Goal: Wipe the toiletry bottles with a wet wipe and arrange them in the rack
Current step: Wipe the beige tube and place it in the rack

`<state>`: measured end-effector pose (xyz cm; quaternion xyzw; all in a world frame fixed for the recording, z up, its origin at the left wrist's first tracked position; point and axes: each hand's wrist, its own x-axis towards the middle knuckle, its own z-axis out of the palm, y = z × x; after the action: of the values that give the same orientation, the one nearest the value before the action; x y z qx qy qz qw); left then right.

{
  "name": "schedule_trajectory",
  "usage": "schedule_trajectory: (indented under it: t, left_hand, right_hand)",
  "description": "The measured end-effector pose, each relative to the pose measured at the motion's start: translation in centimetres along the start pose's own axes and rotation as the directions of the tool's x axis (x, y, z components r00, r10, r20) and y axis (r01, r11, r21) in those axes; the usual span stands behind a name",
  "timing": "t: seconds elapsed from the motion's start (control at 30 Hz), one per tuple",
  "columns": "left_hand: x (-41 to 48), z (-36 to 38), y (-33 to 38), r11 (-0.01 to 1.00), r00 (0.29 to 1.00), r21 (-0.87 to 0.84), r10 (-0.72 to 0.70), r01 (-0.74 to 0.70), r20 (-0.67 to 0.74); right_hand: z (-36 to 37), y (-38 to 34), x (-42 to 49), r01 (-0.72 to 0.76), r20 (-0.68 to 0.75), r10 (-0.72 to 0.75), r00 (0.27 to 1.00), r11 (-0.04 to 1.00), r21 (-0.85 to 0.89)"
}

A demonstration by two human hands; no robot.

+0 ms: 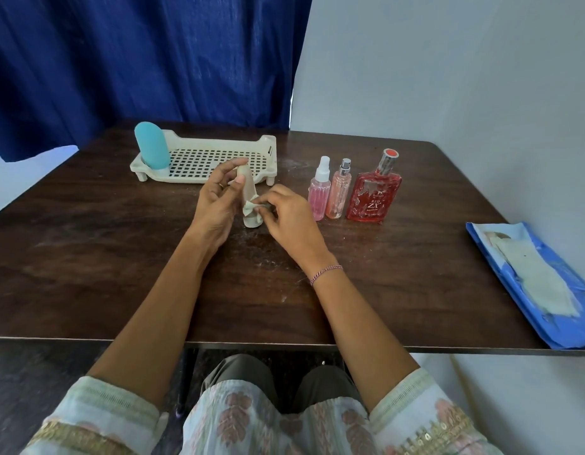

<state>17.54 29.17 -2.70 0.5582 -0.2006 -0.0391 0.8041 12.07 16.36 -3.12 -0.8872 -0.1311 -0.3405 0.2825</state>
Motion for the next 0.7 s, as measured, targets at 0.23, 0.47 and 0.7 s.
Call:
schedule_trajectory:
  t: [0.23,0.47,0.7]
  left_hand:
    - [-0.24,-0.01,0.12,0.999,1.0,0.032,0.011,-0.012,0.025]
    - [-0.31,-0.03,-0.12,0.999,1.0,0.039,0.01,-0.01,0.011]
    - [-0.23,0.03,0.21,0.998,1.0,0.057,0.029,-0.028,-0.009]
  right_hand:
    - [0.04,-0.62,0.08,0.023,-0.047,-0.023,0.999,1.0,-0.009]
    - [0.19,-0.26,-0.01,-0.071,-0.065,0.076,0.995,0.994,0.08]
    - [0.8,-0.07,0.06,-0.172,0.006,0.174,0.985,0.971,0.168]
